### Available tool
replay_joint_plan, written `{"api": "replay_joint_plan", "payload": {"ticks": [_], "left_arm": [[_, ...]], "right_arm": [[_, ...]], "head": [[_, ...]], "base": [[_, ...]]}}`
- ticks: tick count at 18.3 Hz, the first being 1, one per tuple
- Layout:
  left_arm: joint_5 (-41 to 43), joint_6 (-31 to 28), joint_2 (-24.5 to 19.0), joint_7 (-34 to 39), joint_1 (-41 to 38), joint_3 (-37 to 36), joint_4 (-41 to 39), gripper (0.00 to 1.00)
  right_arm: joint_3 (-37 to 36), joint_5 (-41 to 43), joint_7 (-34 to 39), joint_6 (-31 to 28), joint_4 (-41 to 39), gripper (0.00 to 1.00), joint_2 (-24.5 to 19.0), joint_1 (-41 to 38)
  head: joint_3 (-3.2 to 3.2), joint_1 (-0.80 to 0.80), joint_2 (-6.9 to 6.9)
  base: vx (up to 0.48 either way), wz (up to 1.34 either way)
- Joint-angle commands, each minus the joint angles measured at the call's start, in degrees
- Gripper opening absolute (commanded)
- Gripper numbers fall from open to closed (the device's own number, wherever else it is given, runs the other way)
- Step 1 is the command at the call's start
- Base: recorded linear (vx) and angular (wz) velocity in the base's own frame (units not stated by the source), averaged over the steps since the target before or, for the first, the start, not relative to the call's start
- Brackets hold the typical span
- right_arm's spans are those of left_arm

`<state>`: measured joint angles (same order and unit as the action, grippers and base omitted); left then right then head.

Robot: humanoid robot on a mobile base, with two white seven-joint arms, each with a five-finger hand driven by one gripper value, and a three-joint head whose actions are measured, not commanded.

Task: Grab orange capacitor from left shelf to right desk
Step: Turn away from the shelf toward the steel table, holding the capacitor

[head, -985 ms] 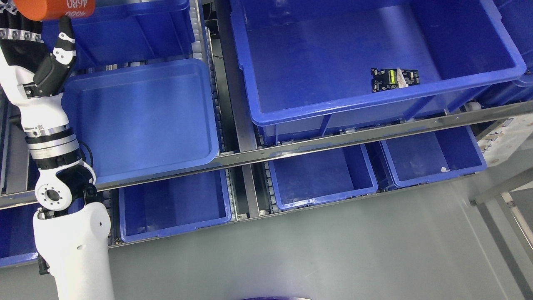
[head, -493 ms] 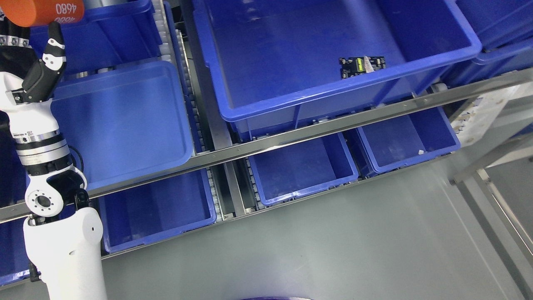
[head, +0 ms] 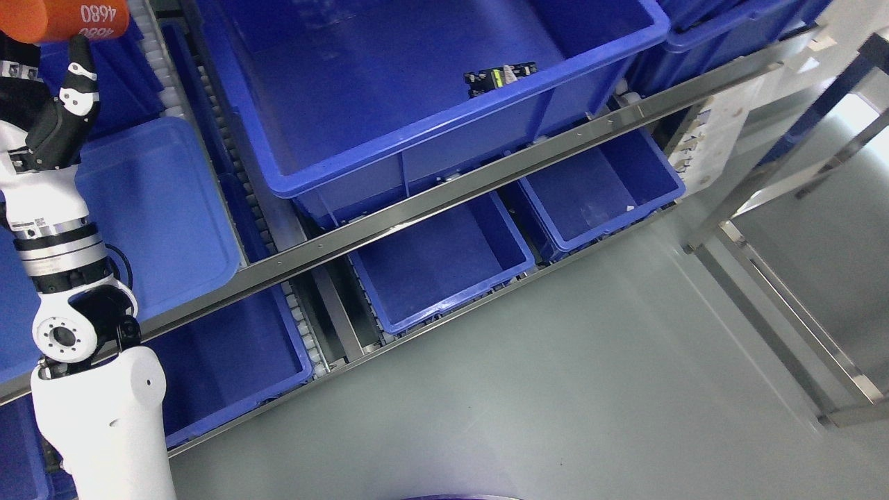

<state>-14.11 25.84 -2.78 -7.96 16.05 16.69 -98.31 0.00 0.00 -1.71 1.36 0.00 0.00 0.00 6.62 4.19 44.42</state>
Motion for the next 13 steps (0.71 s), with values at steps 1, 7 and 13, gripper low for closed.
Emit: {"api": "replay_joint_plan", "payload": {"ticks": [1, 7, 13], "left_arm": [[-0.04, 0.44, -0.2, -0.04, 0.03, 2.2, -0.21, 0.21], [-0.21, 0.52, -0.2, -0.04, -0.05, 3.79, -0.21, 0.21], [-0.22, 0.44, -0.38, -0.13, -0.05, 3.79, -0.12, 0.21]], "right_arm": [[-0.7, -0.26, 0.04, 0.04, -1.0, 1.0, 1.0, -1.14], [-0.7, -0.26, 0.04, 0.04, -1.0, 1.0, 1.0, -1.14], [-0.7, -0.26, 0.04, 0.04, -1.0, 1.0, 1.0, -1.14]], "head": [[0.0, 0.0, 0.0], [0.0, 0.0, 0.0], [0.0, 0.0, 0.0]], "base": [[-0.066, -0.45], [-0.074, -0.43], [-0.062, -0.29]]}}
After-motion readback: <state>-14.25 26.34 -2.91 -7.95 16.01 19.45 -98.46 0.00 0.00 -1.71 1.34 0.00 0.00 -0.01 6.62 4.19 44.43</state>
